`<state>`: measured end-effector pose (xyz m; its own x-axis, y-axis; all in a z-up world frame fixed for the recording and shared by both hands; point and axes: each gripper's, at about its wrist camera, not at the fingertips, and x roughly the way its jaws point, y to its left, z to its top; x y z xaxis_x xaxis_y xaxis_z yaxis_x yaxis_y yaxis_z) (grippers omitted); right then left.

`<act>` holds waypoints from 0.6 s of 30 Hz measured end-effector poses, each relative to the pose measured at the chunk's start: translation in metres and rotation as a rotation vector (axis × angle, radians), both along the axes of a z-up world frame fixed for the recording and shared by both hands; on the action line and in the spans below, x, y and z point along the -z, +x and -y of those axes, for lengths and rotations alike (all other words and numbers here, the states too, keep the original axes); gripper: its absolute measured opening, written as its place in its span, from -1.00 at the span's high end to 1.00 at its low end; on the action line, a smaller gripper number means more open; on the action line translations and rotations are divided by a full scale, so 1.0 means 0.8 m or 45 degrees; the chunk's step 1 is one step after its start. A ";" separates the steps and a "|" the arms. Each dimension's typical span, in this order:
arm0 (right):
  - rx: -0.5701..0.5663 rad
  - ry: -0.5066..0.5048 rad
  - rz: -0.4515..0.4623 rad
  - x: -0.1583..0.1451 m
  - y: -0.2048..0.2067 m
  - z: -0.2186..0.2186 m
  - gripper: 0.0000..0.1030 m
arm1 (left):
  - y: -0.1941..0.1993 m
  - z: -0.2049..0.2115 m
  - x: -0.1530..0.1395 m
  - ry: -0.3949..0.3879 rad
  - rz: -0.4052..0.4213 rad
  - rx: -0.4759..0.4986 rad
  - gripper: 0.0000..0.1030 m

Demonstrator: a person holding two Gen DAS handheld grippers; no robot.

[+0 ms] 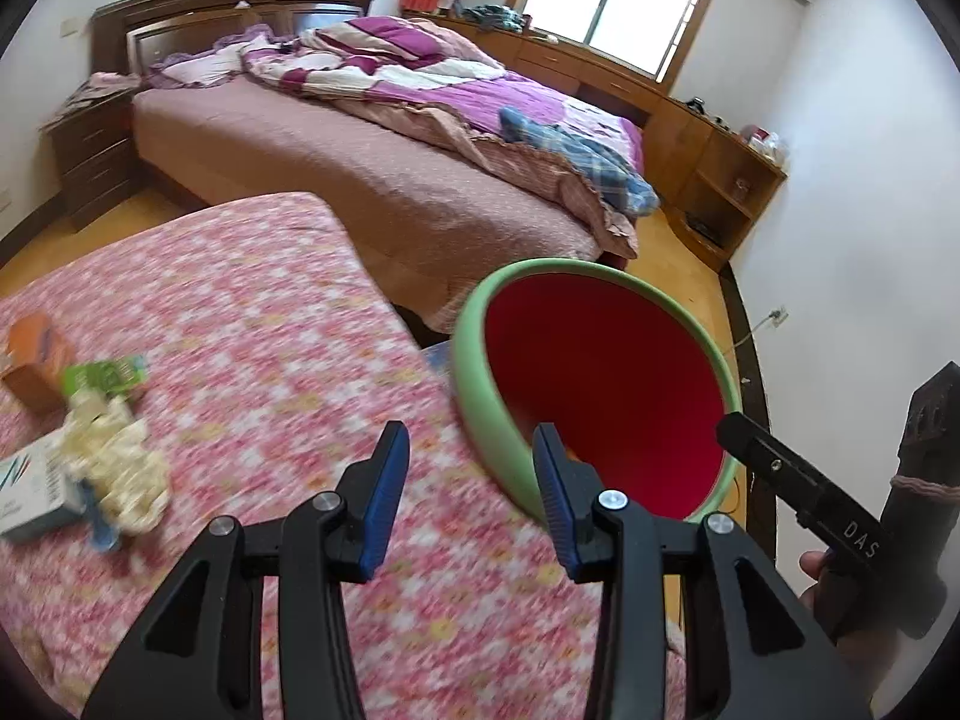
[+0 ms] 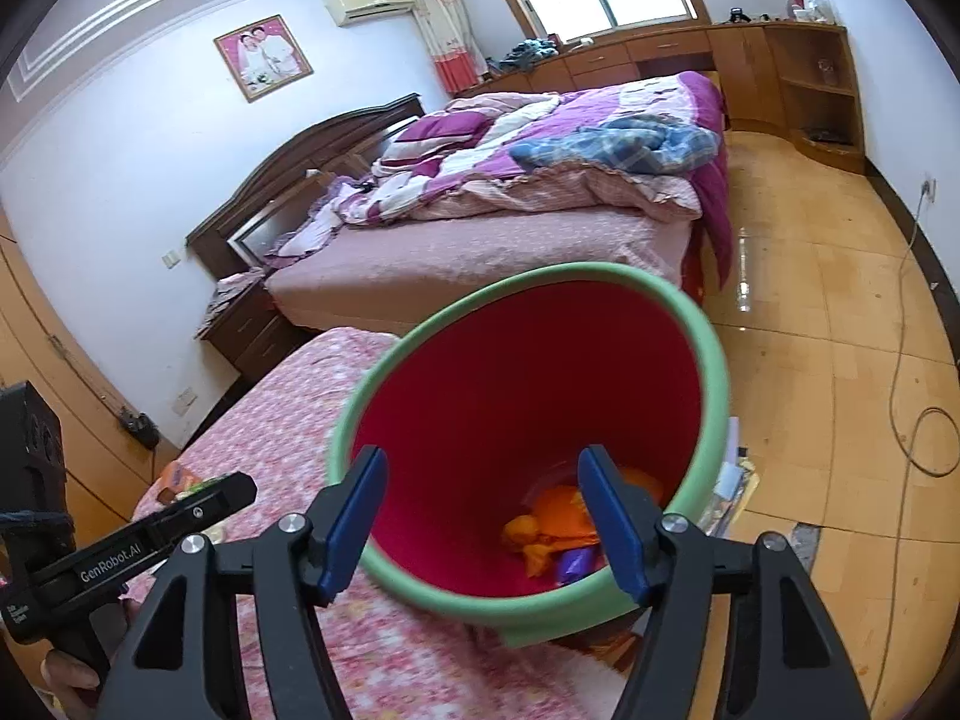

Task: Collect trash
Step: 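Move both open tools back from the bucket toward the trash pile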

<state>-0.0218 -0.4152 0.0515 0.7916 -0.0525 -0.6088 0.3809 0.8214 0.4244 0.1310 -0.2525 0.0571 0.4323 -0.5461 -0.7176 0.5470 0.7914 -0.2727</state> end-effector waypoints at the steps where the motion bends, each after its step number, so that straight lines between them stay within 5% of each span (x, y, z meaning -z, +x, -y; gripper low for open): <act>1: -0.006 0.003 0.003 -0.001 -0.001 -0.003 -0.35 | -0.002 -0.007 -0.001 0.000 -0.003 -0.010 0.17; 18: -0.220 -0.020 0.021 -0.027 0.015 -0.095 -0.41 | -0.022 -0.135 -0.013 0.041 0.012 -0.289 0.17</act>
<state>-0.0101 -0.3390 0.0735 0.7996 0.0760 -0.5957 0.2265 0.8805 0.4164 0.1137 -0.1448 0.0677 0.5480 -0.4110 -0.7286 0.3567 0.9026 -0.2409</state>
